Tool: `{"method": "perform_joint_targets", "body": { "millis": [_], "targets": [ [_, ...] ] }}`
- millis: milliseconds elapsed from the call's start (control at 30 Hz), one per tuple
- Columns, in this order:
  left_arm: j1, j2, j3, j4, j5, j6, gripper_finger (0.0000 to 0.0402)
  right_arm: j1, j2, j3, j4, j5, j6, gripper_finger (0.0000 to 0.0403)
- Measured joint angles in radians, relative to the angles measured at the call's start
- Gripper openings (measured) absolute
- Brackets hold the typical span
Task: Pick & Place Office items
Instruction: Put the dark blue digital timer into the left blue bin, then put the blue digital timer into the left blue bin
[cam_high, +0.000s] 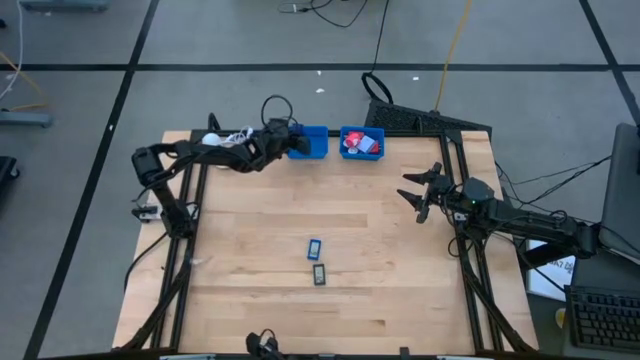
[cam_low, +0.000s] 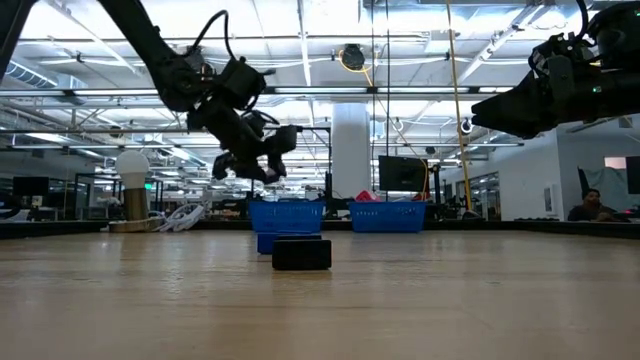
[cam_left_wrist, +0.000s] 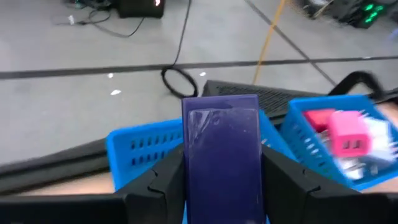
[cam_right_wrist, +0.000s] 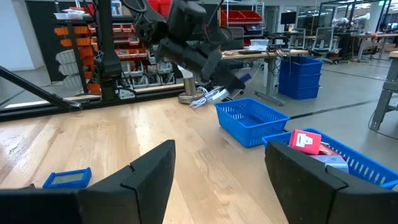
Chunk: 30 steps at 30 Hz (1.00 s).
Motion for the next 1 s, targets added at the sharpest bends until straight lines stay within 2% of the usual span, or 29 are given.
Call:
{"method": "perform_joint_targets", "body": {
  "millis": [233, 400, 600, 733, 900, 1000],
  "targets": [
    [0.000, 0.089, 0.000, 0.039, -0.004, -0.057, 0.0154, 0.000, 0.000, 0.000, 0.000, 0.000, 0.000, 0.0238],
    [0.004, 0.136, 0.000, 0.093, -0.006, -0.071, 0.0174, 0.000, 0.000, 0.000, 0.000, 0.000, 0.000, 0.0238],
    [0.004, 0.146, 0.000, 0.098, -0.007, -0.058, 0.0154, 0.000, 0.000, 0.000, 0.000, 0.000, 0.000, 0.0238],
    [0.009, 0.146, 0.000, 0.101, -0.007, -0.055, 0.0155, 0.000, 0.000, 0.000, 0.000, 0.000, 0.000, 0.0238],
    [0.014, 0.145, 0.000, 0.100, -0.017, -0.059, 0.0197, 0.000, 0.000, 0.000, 0.000, 0.000, 0.000, 0.0238],
    [0.015, 0.145, 0.000, 0.100, -0.017, -0.057, 0.0206, 0.000, 0.000, 0.000, 0.000, 0.000, 0.000, 0.0238]
  ]
}}
